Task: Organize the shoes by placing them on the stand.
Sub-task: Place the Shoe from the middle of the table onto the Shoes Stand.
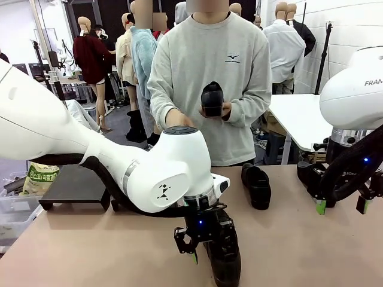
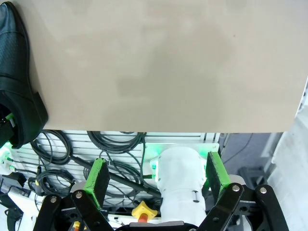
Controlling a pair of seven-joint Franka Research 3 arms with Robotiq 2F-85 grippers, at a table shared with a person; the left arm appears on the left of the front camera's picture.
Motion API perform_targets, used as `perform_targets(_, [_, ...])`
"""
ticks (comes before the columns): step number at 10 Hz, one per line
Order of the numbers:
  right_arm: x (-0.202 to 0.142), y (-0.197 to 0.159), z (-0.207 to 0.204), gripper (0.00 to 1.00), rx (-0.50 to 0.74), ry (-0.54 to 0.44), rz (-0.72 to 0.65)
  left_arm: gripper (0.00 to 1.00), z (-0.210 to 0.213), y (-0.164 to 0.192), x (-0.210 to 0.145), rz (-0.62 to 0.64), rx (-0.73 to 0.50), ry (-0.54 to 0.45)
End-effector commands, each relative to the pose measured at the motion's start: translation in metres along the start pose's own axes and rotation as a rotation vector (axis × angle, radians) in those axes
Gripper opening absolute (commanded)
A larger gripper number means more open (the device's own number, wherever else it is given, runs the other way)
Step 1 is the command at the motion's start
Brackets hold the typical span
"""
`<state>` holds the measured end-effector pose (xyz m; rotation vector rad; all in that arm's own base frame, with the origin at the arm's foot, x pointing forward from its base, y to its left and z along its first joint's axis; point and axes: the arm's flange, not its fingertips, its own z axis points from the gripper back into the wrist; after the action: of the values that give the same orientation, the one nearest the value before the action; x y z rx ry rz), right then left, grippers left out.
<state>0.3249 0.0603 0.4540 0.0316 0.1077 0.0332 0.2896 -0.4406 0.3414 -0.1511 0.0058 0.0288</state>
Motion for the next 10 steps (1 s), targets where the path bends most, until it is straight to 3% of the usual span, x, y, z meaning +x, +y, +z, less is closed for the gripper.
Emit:
perform_targets(1, [0.0038, 0.0004, 0.0021, 1.00, 0.006, 0.002, 0.003, 0.29, -0.0007, -0.0021, -0.0005, -0.010, 0.019, -0.008])
perform_targets(2, [0.0038, 0.0004, 0.0021, 1.00, 0.006, 0.002, 0.003, 0.10, 0.0004, -0.0027, -0.0004, -0.016, 0.024, -0.004])
perform_targets(3, [0.0038, 0.0004, 0.0021, 1.00, 0.006, 0.002, 0.003, 0.00, 0.0006, -0.0033, -0.0013, -0.021, 0.025, -0.002])
perform_targets(10, [0.0038, 0.0004, 0.0021, 1.00, 0.006, 0.002, 0.003, 0.00, 0.0024, -0.0008, -0.0019, -0.054, 0.013, 0.007])
